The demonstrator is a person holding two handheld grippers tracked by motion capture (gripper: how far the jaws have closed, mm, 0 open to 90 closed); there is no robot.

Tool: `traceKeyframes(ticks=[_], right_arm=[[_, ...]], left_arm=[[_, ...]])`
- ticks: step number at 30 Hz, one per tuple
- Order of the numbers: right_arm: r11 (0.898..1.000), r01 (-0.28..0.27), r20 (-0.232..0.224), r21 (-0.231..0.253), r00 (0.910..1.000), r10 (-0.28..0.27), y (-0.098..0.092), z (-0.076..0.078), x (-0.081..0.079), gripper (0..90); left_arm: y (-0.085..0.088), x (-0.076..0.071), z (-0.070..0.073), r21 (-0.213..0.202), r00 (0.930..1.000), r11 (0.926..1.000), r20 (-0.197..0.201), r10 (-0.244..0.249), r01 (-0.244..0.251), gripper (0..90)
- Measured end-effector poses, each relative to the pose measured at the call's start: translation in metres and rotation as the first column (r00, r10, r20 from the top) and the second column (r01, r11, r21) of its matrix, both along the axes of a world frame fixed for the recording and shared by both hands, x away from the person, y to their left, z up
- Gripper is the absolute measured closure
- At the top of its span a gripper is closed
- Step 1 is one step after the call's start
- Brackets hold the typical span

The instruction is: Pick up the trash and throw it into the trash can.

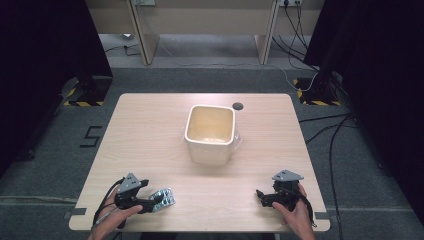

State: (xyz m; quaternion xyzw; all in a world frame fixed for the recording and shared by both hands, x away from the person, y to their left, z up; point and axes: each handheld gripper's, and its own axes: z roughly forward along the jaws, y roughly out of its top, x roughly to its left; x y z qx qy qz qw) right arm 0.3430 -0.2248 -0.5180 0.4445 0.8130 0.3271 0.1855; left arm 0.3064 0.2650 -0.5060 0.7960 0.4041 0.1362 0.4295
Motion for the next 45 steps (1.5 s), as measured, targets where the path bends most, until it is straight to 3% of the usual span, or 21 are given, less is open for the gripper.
traceKeyframes(ticks=[6,21,23,25,28,33,45], right_arm=[[1.0,0.001,0.0,0.0,1.0,-0.001,0.0,0.0,0.0,0.3],[1.0,0.001,0.0,0.0,1.0,-0.001,0.0,0.0,0.0,0.3],[1.0,0.001,-0.001,0.001,1.0,-0.001,0.0,0.0,0.0,0.3],[1.0,0.0,-0.001,-0.001,1.0,0.0,0.0,0.0,0.0,0.2],[1.0,0.001,0.0,0.001,1.0,-0.001,0.0,0.0,0.0,0.3],[1.0,0.0,0.0,0.0,1.0,0.0,0.0,0.0,0.0,0.3],[1.0,0.0,0.001,0.0,1.0,0.0,0.0,0.0,0.0,0.3]], left_arm=[[-0.011,-0.005,-0.005,0.021,0.9995,0.9993,0.006,-0.031,0.031,14.9],[-0.022,-0.008,-0.015,0.087,0.9988,0.995,-0.003,-0.05,0.05,15.0],[-0.024,-0.008,-0.018,0.125,0.9988,0.9909,0.0,-0.049,0.049,15.0],[-0.025,-0.008,-0.018,0.135,0.9987,0.9896,0.002,-0.051,0.05,15.0],[-0.025,-0.008,-0.017,0.138,0.9989,0.9894,0.006,-0.047,0.046,17.7],[-0.022,-0.007,-0.015,0.131,0.9994,0.9911,0.019,-0.027,0.025,33.5],[-0.023,0.0,-0.01,0.121,0.9999,0.9927,-0.01,-0.009,0.011,33.7]])
